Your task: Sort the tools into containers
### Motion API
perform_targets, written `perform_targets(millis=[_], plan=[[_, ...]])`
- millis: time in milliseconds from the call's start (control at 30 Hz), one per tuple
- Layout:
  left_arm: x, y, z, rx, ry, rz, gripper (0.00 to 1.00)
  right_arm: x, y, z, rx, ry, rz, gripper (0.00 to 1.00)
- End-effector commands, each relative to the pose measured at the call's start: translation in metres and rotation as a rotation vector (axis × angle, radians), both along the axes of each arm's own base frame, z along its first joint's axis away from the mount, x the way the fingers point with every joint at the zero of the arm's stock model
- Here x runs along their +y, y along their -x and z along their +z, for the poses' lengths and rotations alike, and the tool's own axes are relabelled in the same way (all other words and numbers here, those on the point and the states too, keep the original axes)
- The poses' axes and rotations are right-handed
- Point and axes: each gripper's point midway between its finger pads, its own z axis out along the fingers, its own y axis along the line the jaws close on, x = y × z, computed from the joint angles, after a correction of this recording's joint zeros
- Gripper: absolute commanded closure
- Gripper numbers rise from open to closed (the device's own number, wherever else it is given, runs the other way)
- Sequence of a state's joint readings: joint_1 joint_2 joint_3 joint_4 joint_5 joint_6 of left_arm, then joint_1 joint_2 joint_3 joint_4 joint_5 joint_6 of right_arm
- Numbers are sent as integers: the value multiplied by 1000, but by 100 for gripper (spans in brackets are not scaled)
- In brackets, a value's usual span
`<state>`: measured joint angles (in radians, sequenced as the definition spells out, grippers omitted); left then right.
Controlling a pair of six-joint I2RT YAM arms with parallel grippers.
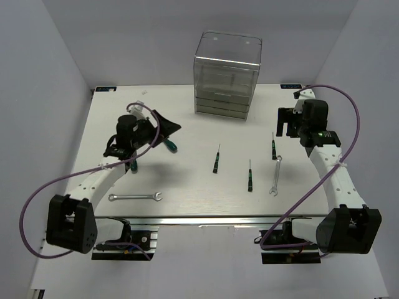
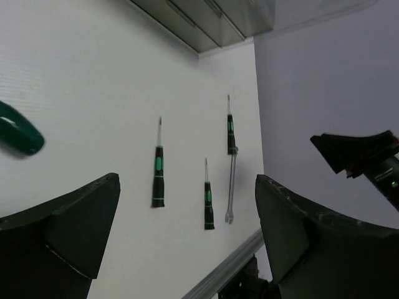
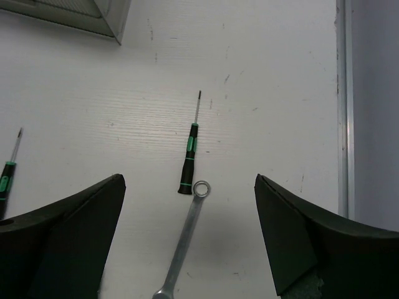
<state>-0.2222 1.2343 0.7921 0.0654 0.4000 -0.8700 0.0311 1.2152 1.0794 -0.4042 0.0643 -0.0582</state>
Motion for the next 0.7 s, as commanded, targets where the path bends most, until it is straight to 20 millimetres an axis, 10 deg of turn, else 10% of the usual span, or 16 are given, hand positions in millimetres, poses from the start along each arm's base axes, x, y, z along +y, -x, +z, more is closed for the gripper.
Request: perform_targets(millis=[0,267,400,667], plan=[[-31,-18,20,-49,25,-19,2,17,-9,27,-53,-42,87,11],[-44,-64,-2,-35,107,142,16,97,38,27,-91,-7,837,11],[-61,-92,-12,0,175,140,42,100,38,23,-93,-15,815,11],[-109,-146,-2,-48,311,108,40,99,48,4,-88,4,840,11]])
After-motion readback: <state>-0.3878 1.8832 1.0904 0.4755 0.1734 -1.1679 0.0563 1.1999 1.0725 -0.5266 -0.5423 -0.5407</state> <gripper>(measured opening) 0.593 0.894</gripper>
